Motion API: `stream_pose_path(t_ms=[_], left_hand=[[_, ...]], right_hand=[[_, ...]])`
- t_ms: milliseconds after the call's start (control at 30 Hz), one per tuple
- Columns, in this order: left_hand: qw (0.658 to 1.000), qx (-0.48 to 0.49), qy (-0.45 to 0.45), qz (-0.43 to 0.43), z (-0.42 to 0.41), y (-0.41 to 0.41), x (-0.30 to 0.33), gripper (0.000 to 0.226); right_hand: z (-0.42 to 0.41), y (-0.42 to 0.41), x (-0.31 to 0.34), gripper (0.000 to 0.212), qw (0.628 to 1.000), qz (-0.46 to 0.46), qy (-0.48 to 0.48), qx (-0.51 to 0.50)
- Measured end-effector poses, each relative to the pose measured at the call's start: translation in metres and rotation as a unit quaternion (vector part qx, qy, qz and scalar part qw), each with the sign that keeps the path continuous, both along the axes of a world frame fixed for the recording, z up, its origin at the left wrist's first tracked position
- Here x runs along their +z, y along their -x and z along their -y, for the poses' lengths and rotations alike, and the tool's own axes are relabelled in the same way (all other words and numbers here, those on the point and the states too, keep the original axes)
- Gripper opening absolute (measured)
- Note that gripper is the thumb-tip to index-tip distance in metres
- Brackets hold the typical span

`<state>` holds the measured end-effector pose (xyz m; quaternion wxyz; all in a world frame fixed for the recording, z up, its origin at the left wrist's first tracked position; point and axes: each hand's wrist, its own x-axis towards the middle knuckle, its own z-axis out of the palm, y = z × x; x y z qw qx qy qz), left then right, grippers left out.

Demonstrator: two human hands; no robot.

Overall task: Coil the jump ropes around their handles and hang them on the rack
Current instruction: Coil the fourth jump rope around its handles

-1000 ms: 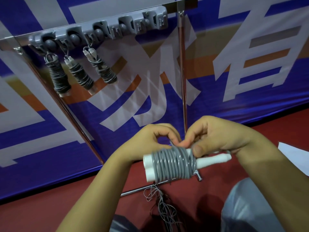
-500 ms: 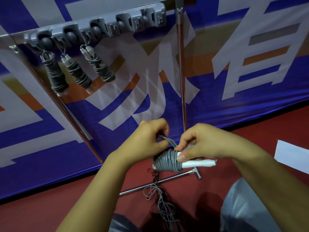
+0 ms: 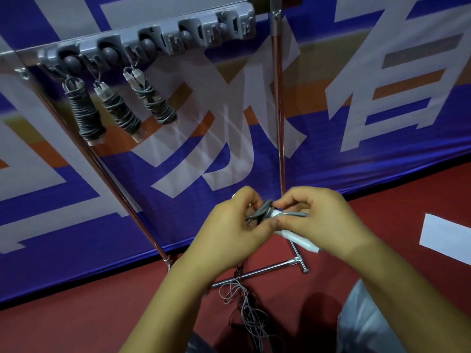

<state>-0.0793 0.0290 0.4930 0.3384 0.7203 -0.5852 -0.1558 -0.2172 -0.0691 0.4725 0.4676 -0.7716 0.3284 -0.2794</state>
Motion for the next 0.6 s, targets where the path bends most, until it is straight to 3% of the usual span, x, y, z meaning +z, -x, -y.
stream_pose_path(t_ms=[167,333,467,600], left_hand=[[0.999,-0.014,0.013,-0.047,-0.006,0.0,-0.003,0.027],[0.997,-0.045,0.035,0.042,-0.01,0.001,-0.008,0.034],[0.993,-0.026,0.097,0.06,-0.013,0.003,-0.019,0.024],[0.986,-0.001,0.151,0.077,-0.013,0.007,-0.026,0.017]], right_hand=[[-0.005,0.006,0.006,0.026,0.999,0.032,-0.023,0.005],[-0.008,0.006,0.003,0.027,0.997,0.059,-0.036,-0.02],[-0.008,0.006,0.005,0.039,0.997,0.063,-0.046,-0.003],[-0.01,0.004,0.007,0.033,0.992,0.11,-0.052,0.015]])
